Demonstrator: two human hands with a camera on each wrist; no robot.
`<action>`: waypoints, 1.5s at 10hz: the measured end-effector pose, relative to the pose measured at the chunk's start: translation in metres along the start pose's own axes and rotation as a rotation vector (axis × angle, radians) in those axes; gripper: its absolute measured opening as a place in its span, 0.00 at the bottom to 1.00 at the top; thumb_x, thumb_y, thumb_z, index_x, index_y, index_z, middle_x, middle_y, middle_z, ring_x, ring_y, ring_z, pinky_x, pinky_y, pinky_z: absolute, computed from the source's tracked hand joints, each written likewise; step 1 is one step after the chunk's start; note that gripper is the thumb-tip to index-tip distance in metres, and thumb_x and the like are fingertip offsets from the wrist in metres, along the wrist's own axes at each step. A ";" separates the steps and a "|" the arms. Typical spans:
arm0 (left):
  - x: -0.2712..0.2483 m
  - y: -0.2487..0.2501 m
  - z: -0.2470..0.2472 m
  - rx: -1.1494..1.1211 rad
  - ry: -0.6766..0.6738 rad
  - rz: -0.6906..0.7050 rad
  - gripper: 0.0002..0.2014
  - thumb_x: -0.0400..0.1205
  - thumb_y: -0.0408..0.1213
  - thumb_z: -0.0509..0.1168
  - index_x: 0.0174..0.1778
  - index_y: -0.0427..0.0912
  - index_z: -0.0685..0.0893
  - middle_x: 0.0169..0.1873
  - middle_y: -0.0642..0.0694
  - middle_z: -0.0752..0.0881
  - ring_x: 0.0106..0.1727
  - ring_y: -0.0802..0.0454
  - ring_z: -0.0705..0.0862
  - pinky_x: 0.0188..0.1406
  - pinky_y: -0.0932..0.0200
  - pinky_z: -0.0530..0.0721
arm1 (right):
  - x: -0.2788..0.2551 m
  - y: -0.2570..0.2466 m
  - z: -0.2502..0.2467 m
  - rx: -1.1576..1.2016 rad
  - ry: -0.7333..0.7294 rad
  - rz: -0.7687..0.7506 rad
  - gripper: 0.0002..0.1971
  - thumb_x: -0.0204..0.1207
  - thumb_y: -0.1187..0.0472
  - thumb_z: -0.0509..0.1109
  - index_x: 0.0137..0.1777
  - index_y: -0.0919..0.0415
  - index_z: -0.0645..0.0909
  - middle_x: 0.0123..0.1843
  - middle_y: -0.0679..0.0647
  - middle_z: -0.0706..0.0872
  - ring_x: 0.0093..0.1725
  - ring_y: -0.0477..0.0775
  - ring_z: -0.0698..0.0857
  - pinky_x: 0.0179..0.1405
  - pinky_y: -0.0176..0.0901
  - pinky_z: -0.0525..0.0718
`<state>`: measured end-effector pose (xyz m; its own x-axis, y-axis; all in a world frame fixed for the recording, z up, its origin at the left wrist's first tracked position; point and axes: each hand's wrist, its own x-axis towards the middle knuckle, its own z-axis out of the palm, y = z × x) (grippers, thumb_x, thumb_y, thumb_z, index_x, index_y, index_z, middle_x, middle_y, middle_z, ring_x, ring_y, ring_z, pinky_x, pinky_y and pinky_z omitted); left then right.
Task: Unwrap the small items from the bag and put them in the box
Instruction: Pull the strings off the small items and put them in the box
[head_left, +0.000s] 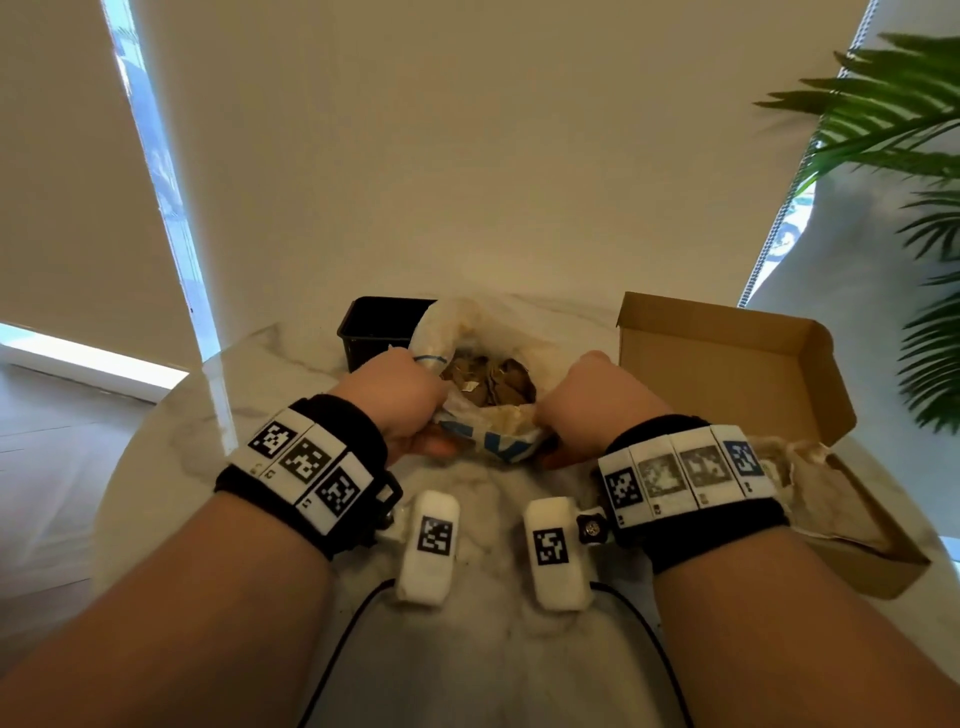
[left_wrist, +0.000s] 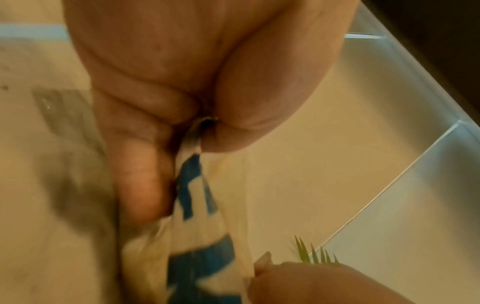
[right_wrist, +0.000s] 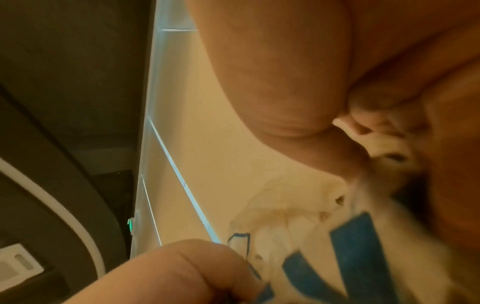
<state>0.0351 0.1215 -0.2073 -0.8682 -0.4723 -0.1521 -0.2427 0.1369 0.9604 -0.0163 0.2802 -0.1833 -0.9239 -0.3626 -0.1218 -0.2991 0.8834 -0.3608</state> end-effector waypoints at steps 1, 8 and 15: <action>0.005 0.001 0.003 -0.224 0.020 0.008 0.10 0.85 0.21 0.60 0.44 0.39 0.78 0.46 0.36 0.85 0.43 0.41 0.89 0.46 0.42 0.94 | 0.014 0.006 0.002 0.222 0.103 -0.022 0.16 0.85 0.58 0.67 0.69 0.61 0.82 0.64 0.60 0.84 0.66 0.63 0.83 0.64 0.48 0.83; 0.009 0.005 0.028 -0.877 -0.035 -0.248 0.33 0.80 0.13 0.40 0.75 0.34 0.78 0.70 0.34 0.83 0.70 0.33 0.82 0.67 0.44 0.83 | 0.018 -0.003 0.012 2.208 -0.211 -0.013 0.14 0.68 0.62 0.59 0.51 0.63 0.81 0.56 0.66 0.90 0.61 0.72 0.88 0.66 0.73 0.79; 0.010 -0.001 0.025 -0.790 -0.155 -0.031 0.28 0.81 0.16 0.49 0.72 0.43 0.75 0.59 0.30 0.89 0.51 0.25 0.91 0.38 0.27 0.89 | 0.001 0.000 -0.010 0.992 0.305 -0.152 0.16 0.72 0.56 0.77 0.60 0.47 0.82 0.54 0.48 0.86 0.51 0.51 0.88 0.51 0.54 0.90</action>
<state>0.0160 0.1383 -0.2158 -0.9302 -0.3319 -0.1568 0.0597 -0.5581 0.8276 -0.0199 0.2833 -0.1741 -0.9552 -0.2373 0.1771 -0.2150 0.1447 -0.9658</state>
